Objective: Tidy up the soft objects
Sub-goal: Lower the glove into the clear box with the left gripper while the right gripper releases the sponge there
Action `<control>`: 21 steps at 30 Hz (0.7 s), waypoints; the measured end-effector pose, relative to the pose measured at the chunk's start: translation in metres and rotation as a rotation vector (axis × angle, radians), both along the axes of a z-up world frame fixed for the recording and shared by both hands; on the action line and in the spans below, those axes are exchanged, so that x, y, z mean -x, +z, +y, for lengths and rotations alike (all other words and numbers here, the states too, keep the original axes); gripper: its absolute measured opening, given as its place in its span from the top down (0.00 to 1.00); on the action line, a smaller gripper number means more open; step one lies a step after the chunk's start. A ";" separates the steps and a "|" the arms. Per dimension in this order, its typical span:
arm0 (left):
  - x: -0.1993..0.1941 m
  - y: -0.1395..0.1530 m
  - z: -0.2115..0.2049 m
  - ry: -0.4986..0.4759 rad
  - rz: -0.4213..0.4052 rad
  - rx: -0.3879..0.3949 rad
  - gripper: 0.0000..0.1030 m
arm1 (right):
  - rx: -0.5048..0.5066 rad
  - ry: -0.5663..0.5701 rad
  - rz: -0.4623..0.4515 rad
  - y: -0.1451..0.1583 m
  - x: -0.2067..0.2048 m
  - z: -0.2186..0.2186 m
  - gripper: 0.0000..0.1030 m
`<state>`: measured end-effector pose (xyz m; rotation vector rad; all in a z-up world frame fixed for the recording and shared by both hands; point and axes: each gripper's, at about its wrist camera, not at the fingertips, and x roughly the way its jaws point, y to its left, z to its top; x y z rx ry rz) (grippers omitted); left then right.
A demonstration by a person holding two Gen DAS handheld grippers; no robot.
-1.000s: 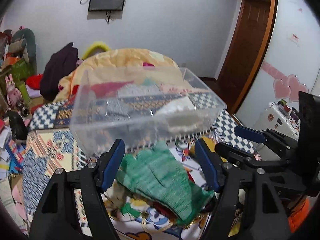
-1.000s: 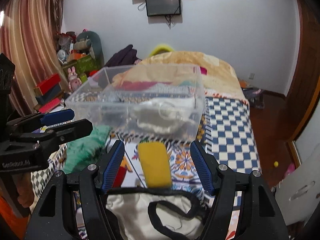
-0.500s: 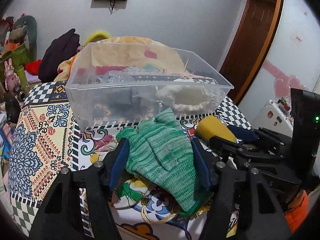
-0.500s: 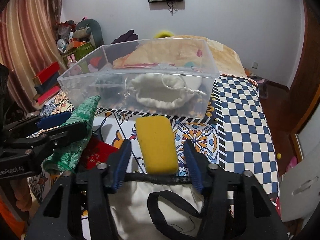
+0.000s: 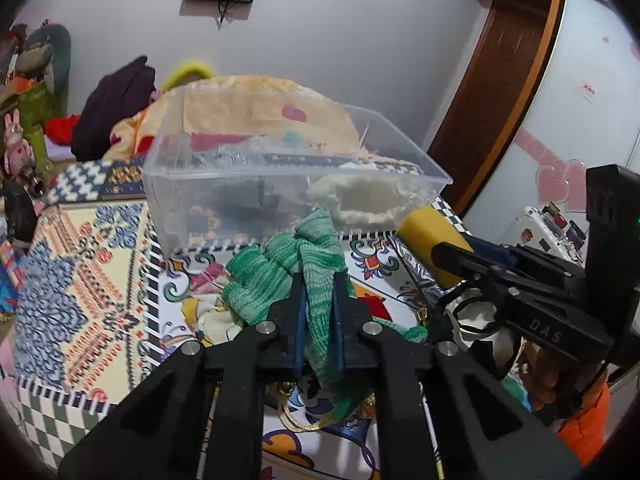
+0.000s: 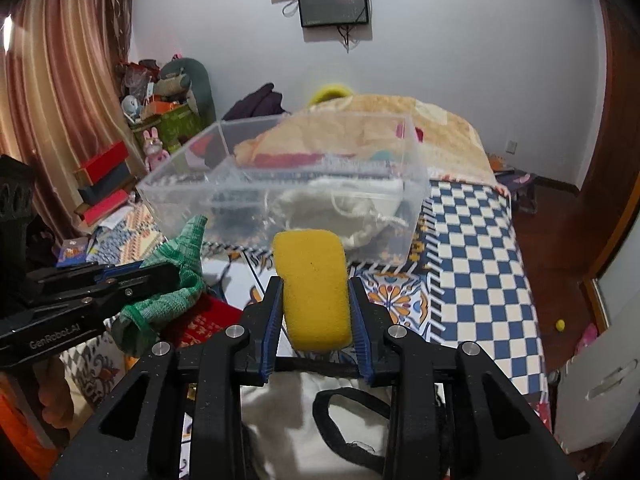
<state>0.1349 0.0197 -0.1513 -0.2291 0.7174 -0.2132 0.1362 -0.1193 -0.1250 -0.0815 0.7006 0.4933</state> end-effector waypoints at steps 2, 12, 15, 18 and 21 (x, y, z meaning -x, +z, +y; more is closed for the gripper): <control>0.004 0.006 0.000 0.000 -0.016 -0.003 0.92 | -0.007 0.000 -0.019 0.006 0.002 -0.001 0.72; 0.013 0.057 0.007 0.035 -0.153 -0.027 0.92 | -0.047 0.004 -0.108 0.040 0.005 -0.002 0.72; 0.010 0.075 0.010 0.049 -0.201 -0.043 0.92 | -0.048 0.011 -0.139 0.051 0.003 0.001 0.72; 0.001 0.092 0.015 0.089 -0.229 -0.042 0.92 | -0.044 0.004 -0.176 0.061 -0.002 0.006 0.72; -0.008 0.099 0.018 0.115 -0.248 -0.061 0.92 | -0.058 0.001 -0.188 0.067 -0.010 0.010 0.72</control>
